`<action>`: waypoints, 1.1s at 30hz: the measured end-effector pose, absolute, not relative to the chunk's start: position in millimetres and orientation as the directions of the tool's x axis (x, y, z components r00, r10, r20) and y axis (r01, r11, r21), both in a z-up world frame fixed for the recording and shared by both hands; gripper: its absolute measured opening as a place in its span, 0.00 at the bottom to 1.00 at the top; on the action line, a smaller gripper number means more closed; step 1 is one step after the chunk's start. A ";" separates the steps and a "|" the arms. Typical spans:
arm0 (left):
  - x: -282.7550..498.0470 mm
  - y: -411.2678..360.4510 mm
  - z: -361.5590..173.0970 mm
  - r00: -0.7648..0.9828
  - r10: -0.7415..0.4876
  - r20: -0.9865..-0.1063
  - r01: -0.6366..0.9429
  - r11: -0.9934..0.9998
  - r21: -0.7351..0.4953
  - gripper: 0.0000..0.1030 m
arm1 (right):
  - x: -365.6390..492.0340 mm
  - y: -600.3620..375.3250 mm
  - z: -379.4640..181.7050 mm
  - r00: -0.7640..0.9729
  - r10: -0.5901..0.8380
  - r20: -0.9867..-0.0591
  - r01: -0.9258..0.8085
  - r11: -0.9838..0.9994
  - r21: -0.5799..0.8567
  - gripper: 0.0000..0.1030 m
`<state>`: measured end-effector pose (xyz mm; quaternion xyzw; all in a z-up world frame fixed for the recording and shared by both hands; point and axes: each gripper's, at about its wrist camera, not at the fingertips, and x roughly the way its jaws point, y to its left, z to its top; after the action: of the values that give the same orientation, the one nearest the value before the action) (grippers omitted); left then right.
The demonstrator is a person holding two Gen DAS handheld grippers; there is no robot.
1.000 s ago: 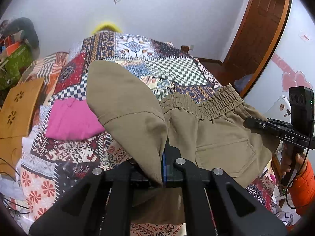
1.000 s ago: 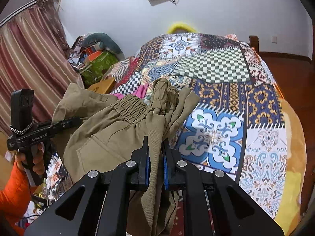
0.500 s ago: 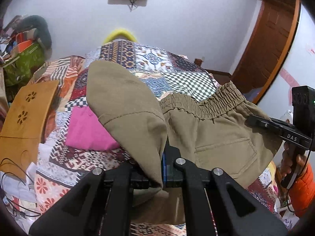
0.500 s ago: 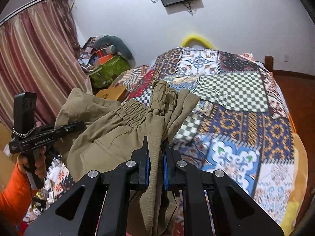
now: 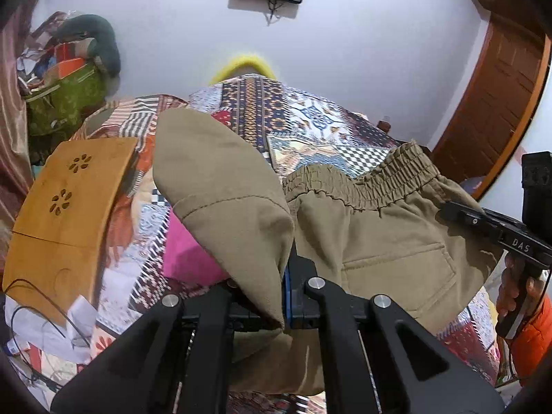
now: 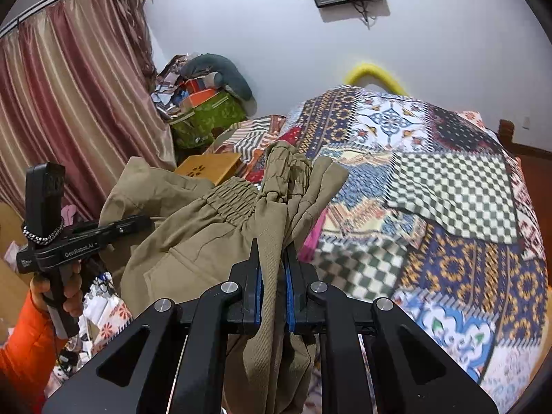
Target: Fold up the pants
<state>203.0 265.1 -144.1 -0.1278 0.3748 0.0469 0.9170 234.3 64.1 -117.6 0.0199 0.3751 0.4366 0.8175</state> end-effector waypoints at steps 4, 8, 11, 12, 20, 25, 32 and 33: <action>214.9 286.2 -148.5 0.714 -0.013 -0.700 -0.199 0.955 -0.222 0.06 | 248.5 84.8 -114.8 0.338 0.732 -0.592 -0.707 0.612 0.353 0.09; 230.9 301.7 -150.8 0.709 -0.002 -0.705 -0.207 0.955 -0.211 0.06 | 261.3 103.3 -114.6 0.344 0.728 -0.593 -0.711 0.615 0.342 0.09; 243.3 310.0 -152.4 0.706 0.012 -0.708 -0.206 0.960 -0.189 0.06 | 271.9 114.4 -116.7 0.348 0.725 -0.595 -0.710 0.618 0.337 0.09; 248.0 312.9 -152.8 0.706 0.018 -0.708 -0.206 0.962 -0.181 0.06 | 275.7 119.5 -117.6 0.352 0.721 -0.597 -0.711 0.621 0.331 0.09; 285.8 332.7 -176.9 0.689 0.024 -0.724 -0.198 0.968 -0.156 0.06 | 298.6 142.5 -131.6 0.368 0.697 -0.615 -0.704 0.642 0.305 0.09; 303.7 339.3 -217.0 0.638 0.011 -0.770 -0.214 0.963 -0.163 0.06 | 310.8 150.9 -157.2 0.354 0.665 -0.658 -0.688 0.661 0.299 0.09; 309.2 352.8 -273.0 0.572 0.026 -0.820 -0.253 0.956 -0.147 0.07 | 311.6 152.7 -203.6 0.323 0.602 -0.730 -0.679 0.685 0.265 0.09; 307.7 356.6 -277.8 0.570 0.015 -0.821 -0.261 0.951 -0.164 0.08 | 310.3 151.3 -208.7 0.326 0.588 -0.741 -0.680 0.690 0.249 0.09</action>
<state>307.7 356.6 -277.8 -0.1346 0.4568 0.0787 0.8758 310.3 151.3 -208.7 -0.0536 0.4301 0.3902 0.8124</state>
